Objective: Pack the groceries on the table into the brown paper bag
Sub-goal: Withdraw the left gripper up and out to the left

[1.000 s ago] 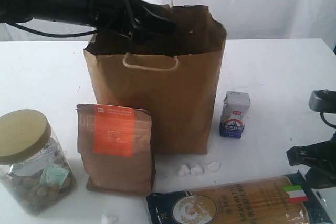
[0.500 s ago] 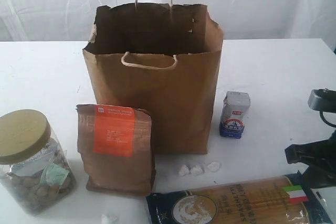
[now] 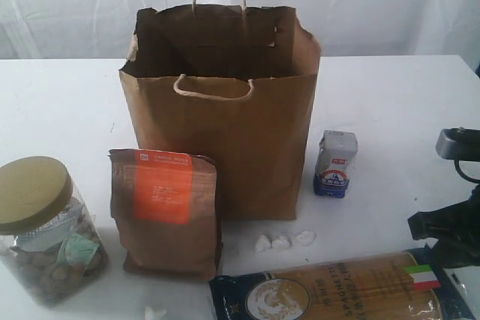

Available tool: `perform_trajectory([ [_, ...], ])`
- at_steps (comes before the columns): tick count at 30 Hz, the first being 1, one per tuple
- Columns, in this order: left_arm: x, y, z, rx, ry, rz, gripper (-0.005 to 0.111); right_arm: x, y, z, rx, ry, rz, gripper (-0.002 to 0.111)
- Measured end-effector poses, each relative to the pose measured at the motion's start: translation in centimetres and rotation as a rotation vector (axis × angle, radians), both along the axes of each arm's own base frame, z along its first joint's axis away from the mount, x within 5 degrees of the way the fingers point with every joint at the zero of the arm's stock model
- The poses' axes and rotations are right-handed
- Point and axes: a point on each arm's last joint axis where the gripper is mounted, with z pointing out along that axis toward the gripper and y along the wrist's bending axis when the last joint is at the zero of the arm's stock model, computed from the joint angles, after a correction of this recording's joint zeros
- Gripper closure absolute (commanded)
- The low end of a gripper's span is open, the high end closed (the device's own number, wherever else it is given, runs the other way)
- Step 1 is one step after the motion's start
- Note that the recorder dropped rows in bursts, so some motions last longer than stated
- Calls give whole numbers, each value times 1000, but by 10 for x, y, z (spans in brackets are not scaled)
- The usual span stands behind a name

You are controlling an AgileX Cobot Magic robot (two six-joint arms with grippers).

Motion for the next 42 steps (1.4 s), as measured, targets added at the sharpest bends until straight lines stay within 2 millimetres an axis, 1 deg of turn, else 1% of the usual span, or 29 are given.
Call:
perform_trajectory([
  [1, -2, 8, -11, 7, 32, 24, 107, 0, 0, 0, -3, -5, 10, 108],
  [2, -6, 15, -28, 16, 79, 50, 107, 0, 0, -1, -4, -4, 11, 108],
  [3, -8, 19, -38, 14, 107, 64, 107, -1, 0, -2, -5, 0, 12, 108],
  [4, -13, 26, -55, 1, 159, 89, 107, -2, 0, -4, -6, 4, 17, 108],
  [5, -17, 29, -64, -9, 187, 99, 107, -3, 0, -4, -8, 2, 24, 108],
  [6, -25, 35, -79, -31, 232, 122, 107, -3, 0, -4, -14, -4, 43, 108],
  [7, -30, 36, -86, -37, 251, 127, 107, -3, 0, -4, -17, -10, 54, 108],
  [8, -43, 36, -96, -25, 275, 127, 107, -3, 0, -4, -21, -14, 70, 108],
  [9, -49, 36, -99, -9, 279, 118, 107, -3, 0, -4, -22, -15, 74, 108],
  [10, -62, 35, -100, 20, 271, 98, 107, -2, 0, -4, -24, -20, 77, 108],
  [11, -70, 35, -99, 29, 260, 89, 107, -2, 0, -4, -25, -21, 79, 108],
  [14, -94, 35, -91, -3, 214, 75, 107, -2, 0, -4, -25, -21, 79, 108],
  [17, -119, 29, -80, -64, 149, 1, 107, -2, 0, -4, -25, -22, 78, 108],
  [19, -134, 17, -78, -57, 117, -142, 107, -2, 0, -4, -24, -23, 77, 108],
  [22, -155, -7, -79, 54, 100, -461, 107, -2, 0, -4, -13, -24, 70, 108],
  [24, -169, -21, -84, 78, 138, -668, 107, -1, 0, -4, -14, -27, 69, 108],
  [25, -173, -24, -85, 67, 169, -723, 107, -1, 0, -4, -15, -29, 68, 108],
  [26, -176, -26, -87, 47, 206, -767, 107, -1, 0, -4, -15, -31, 67, 108],
  [28, -179, -27, -91, 16, 276, -789, 107, -1, 0, -4, -15, -31, 67, 108],
  [31, -176, -23, -98, -44, 404, -715, 107, -1, 0, -4, -15, -31, 67, 108],
  [35, -167, -10, -109, -210, 607, -462, 107, -1, 0, -4, -15, -31, 67, 108],
  [37, -163, -3, -114, -302, 678, -319, 107, -1, 0, -4, -15, -31, 67, 108],
  [39, -159, 4, -115, -379, 685, -207, 107, -1, 0, -4, -15, -31, 67, 108],
  [42, -152, 12, -111, -447, 616, -99, 107, -1, 0, -4, -15, -31, 67, 108],
])
